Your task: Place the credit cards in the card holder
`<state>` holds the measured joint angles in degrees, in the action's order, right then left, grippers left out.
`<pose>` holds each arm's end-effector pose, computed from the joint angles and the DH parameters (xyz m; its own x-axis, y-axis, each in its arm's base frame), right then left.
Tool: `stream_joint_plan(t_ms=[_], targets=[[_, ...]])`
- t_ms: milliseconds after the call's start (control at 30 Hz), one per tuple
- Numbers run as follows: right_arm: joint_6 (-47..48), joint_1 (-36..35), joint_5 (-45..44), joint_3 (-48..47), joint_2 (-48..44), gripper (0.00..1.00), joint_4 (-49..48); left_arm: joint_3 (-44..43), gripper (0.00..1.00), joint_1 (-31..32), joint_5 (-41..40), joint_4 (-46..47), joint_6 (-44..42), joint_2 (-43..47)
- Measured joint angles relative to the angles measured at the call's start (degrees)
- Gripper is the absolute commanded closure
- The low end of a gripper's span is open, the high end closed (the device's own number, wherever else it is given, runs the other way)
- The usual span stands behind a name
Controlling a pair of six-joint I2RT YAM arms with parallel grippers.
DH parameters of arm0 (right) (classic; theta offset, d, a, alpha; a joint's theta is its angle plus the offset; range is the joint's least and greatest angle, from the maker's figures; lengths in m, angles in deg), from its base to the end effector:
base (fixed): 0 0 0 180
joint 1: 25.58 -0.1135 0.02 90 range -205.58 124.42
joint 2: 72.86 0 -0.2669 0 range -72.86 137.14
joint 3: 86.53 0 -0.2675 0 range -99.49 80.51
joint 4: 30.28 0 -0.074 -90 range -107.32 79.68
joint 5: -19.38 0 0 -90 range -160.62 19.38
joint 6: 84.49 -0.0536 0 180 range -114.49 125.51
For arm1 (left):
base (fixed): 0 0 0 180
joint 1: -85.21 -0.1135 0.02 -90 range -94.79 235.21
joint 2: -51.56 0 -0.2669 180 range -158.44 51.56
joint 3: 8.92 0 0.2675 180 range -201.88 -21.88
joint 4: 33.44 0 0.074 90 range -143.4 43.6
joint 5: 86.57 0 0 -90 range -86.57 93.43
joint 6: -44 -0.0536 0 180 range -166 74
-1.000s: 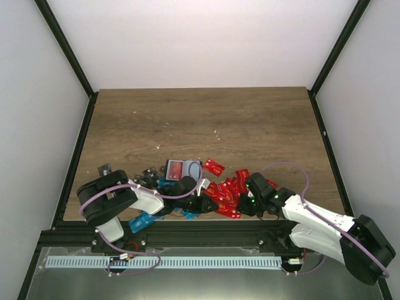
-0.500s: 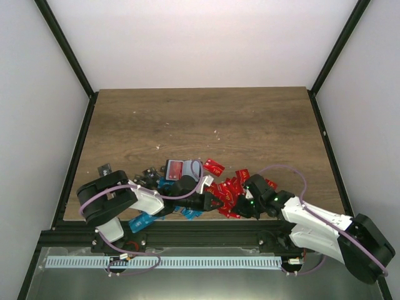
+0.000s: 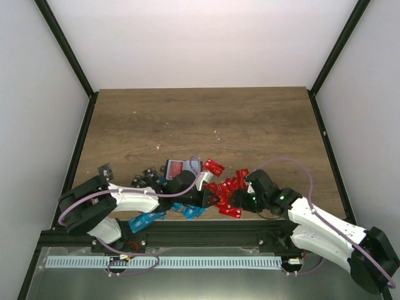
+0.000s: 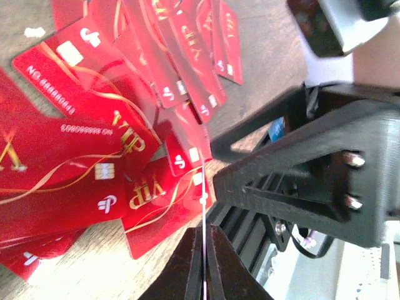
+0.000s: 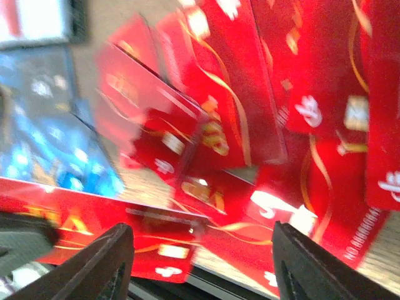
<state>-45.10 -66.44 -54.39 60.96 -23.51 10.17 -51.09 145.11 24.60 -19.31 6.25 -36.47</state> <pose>0.1187 0.1225 0.1329 -0.9776 0.1355 -0.1612 0.0207 0.8235 0.5669 0.1350 -0.2715 0.1231 -0.9212 0.1189 -0.3705 0.3797 0.4834 -0.7888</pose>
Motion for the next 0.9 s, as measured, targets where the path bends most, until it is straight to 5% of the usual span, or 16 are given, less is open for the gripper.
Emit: stream_joint_plan(t_ms=[133,367,600,900], targets=[[3.7,0.1,-1.0,-4.4,-2.0,0.17,-0.7,-4.4,0.96,-2.8,2.3,-9.8,-7.8,3.0],[9.8,0.2,2.5,-5.1,-3.5,0.15,-8.4,-7.0,0.96,-8.6,8.8,-24.4,-17.9,11.7],[15.4,0.2,10.8,-4.9,-4.9,0.25,-20.4,-9.2,0.96,-11.1,19.6,-31.9,-21.2,16.4],[19.8,0.8,20.2,-6.6,-5.4,0.38,-22.1,-13.2,0.96,-11.8,24.7,-38.5,-23.9,18.7]])
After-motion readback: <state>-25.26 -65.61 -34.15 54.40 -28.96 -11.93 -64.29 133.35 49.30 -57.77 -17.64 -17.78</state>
